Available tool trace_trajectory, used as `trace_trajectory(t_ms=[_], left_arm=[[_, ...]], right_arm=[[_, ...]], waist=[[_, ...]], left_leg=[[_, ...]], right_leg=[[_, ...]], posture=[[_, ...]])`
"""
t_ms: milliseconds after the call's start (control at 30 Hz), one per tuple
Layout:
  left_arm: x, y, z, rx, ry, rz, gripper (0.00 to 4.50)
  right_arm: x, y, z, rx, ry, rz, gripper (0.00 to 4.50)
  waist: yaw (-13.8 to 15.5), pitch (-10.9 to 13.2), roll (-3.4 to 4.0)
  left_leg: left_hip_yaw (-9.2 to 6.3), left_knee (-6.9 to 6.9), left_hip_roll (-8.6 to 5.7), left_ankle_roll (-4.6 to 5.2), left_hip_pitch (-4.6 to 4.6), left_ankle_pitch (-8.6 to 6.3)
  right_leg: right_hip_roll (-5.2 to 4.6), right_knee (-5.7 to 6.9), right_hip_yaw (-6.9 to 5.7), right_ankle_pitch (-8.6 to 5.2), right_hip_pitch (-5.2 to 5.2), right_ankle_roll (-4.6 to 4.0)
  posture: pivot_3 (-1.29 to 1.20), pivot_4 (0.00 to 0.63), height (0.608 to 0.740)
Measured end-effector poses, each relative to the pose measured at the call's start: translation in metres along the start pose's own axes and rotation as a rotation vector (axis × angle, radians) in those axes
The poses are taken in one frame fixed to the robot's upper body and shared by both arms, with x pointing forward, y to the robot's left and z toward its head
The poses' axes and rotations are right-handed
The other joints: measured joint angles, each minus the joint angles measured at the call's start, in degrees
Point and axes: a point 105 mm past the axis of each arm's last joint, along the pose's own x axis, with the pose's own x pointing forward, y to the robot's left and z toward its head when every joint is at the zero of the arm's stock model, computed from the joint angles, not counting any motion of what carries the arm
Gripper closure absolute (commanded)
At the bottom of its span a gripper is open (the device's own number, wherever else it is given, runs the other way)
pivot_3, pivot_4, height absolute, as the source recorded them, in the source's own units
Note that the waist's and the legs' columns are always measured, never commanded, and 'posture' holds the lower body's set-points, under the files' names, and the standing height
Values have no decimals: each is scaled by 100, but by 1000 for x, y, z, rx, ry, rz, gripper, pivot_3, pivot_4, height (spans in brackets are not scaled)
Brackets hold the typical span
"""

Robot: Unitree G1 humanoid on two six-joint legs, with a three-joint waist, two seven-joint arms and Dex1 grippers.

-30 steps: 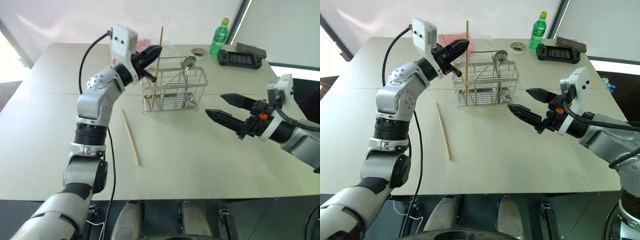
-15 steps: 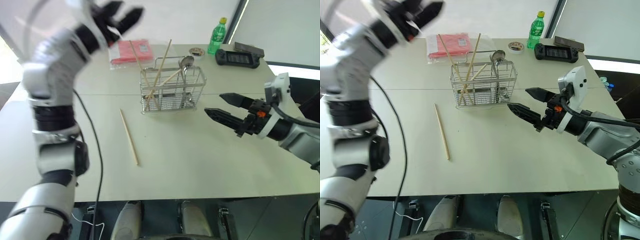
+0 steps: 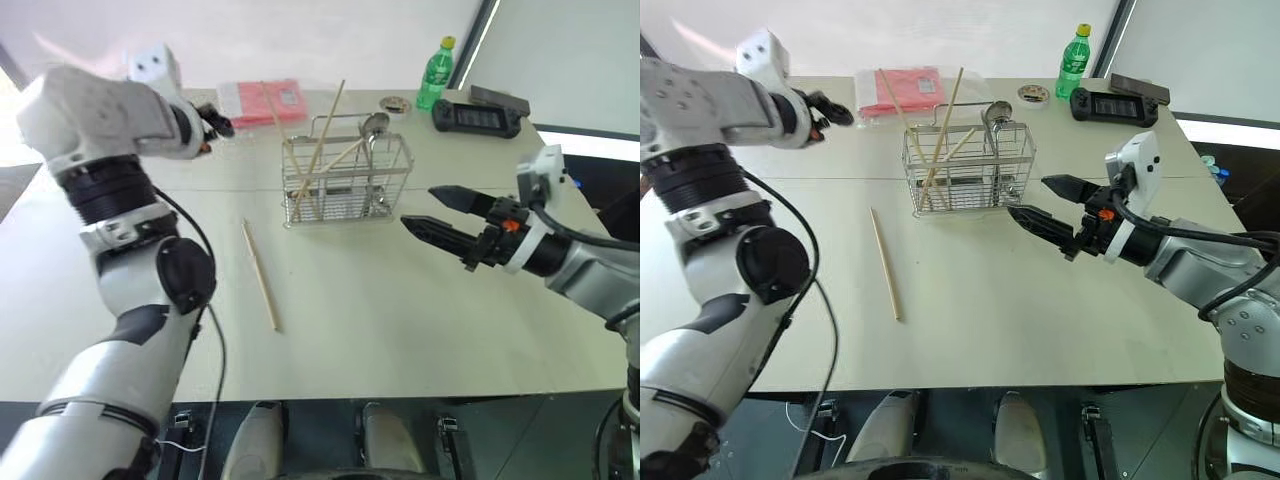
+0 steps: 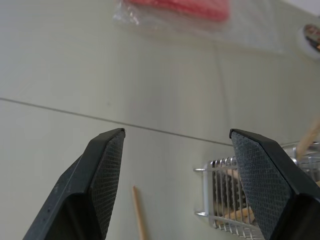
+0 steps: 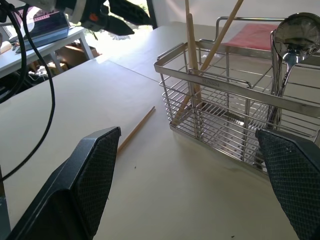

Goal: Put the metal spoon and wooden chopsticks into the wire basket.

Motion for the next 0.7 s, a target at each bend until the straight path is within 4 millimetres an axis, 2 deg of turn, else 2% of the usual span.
trace_trajectory(t_ms=[167, 700], left_arm=[[24, 3, -38, 17, 143, 73, 989], [57, 6, -115, 116, 406, 127, 989]], right_arm=[[3, 2, -3, 10, 4, 10, 0], [-3, 4, -1, -1, -12, -29, 0]], waist=[[0, 0, 0], [20, 0, 1]], left_leg=[[4, 1, 0, -2, -3, 0], [4, 4, -1, -3, -5, 0]], right_leg=[[-1, 2, 2, 1, -4, -1], [-2, 3, 2, 2, -4, -2]], posture=[[0, 150, 720], [0, 150, 720]])
